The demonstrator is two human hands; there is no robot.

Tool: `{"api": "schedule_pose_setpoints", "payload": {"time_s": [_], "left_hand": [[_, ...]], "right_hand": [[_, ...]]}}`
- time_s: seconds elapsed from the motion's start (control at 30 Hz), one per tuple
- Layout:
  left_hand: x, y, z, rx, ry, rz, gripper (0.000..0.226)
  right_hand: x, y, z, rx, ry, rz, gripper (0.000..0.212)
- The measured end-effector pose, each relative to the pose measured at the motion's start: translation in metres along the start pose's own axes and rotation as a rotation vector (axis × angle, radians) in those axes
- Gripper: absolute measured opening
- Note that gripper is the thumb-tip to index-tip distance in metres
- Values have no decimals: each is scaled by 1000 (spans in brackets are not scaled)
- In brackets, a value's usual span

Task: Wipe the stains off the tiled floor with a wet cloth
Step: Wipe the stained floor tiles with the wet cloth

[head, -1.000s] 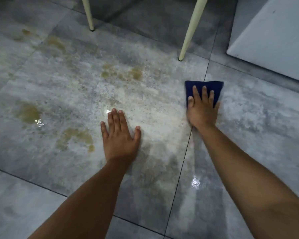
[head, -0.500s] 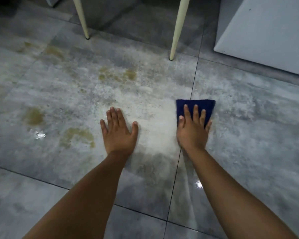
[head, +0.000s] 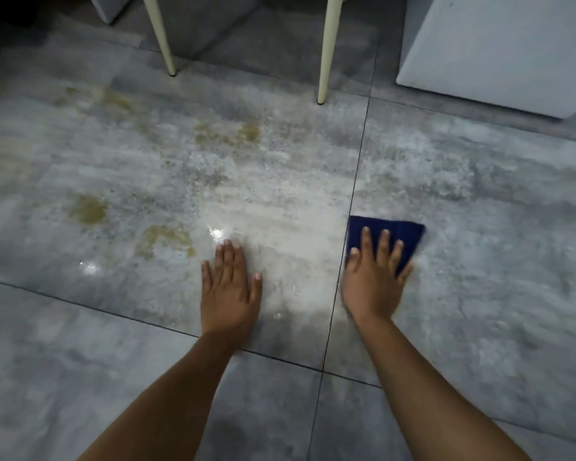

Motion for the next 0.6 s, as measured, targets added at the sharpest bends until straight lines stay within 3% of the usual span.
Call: {"api": "schedule_pose_setpoints", "payload": {"time_s": [0.1,0.2,0.33,0.4,0.5,0.6], "left_hand": [[7,10,-8,-5,-12,44,69],[7,9,-8,1,-27,61,69],[7,10,-7,11,-23,72,71],[6,9,-7,20,-41,51,70],[7,10,-7,27,-47,63,68],[6,8,-7,20,-54,62,69]], "right_hand": [[4,-20,-58,143,-55,29,51],[18,20,-101,-62,-47,17,54],[14,52,-59,-335,15,-100,55],[9,27,-32,-242,39,-93,53],[7,-19,-51,56,-3,1,51],[15,3,-121,-32,-72,5,53]]}}
Point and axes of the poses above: each hand's wrist, its own z-axis towards the middle knuckle, its own x-axis out of the palm, y = z × x, the point moved 8 cm from there along z, towards the middle knuckle, and after that the axes turned 10 degrees about -z, right-handed, at the moved point
